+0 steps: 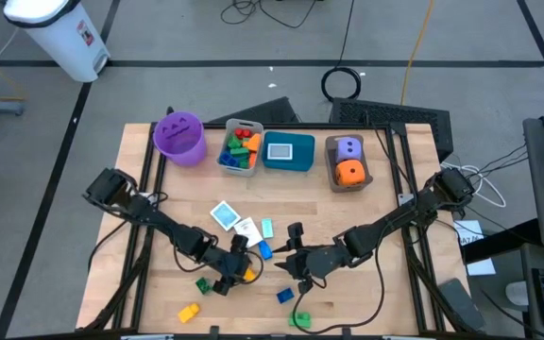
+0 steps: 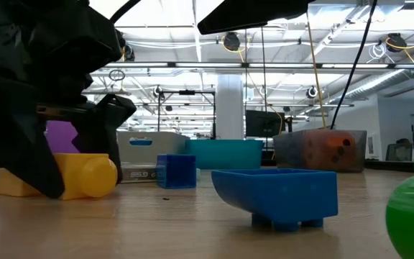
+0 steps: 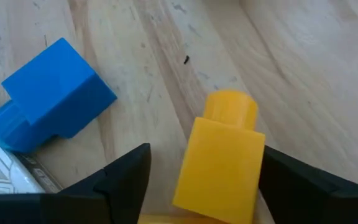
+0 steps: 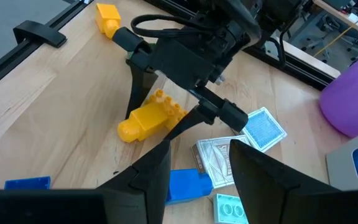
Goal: Pick & Place Toys
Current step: Put the top yellow game piece into the gray bin
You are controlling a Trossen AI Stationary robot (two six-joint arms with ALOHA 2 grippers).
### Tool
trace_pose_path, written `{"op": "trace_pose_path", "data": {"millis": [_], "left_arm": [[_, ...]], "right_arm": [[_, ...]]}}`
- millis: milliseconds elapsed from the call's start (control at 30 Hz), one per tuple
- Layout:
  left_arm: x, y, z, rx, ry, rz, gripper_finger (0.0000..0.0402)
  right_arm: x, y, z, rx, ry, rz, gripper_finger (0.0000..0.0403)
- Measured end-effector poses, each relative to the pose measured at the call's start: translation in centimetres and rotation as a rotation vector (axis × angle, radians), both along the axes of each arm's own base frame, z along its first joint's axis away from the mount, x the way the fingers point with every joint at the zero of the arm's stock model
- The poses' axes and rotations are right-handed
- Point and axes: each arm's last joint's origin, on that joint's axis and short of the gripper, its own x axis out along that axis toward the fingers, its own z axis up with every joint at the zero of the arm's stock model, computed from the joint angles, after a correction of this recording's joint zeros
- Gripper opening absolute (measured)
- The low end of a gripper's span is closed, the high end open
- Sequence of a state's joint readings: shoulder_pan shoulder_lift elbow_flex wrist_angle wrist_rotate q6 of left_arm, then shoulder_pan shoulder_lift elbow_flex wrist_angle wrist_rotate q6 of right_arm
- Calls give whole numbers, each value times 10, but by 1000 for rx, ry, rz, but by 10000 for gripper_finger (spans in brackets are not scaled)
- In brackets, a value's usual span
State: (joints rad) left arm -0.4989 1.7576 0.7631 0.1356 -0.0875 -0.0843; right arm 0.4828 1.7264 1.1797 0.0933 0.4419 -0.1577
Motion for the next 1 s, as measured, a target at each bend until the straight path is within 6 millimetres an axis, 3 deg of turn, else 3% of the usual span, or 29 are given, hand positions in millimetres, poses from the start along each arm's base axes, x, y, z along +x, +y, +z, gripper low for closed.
{"op": "trace_pose_path", "data": {"millis": [233, 333, 600, 800, 1000], "left_arm": [[1, -1, 9, -14, -43, -23, 180], [6, -3, 32, -50, -106, -30, 144], [0, 3, 104, 35, -103, 0, 144], [-5, 30, 139, 247, -89, 124, 164], [4, 79, 161, 347, -143, 218, 145]], "right_arm": [[0, 0, 0, 0, 0, -1, 155], [0, 0, 0, -1, 0, -1, 155], [0, 0, 0, -1, 0, -1, 155], [0, 0, 0, -2, -1, 0, 155], [0, 0, 0, -2, -2, 0, 155]]}}
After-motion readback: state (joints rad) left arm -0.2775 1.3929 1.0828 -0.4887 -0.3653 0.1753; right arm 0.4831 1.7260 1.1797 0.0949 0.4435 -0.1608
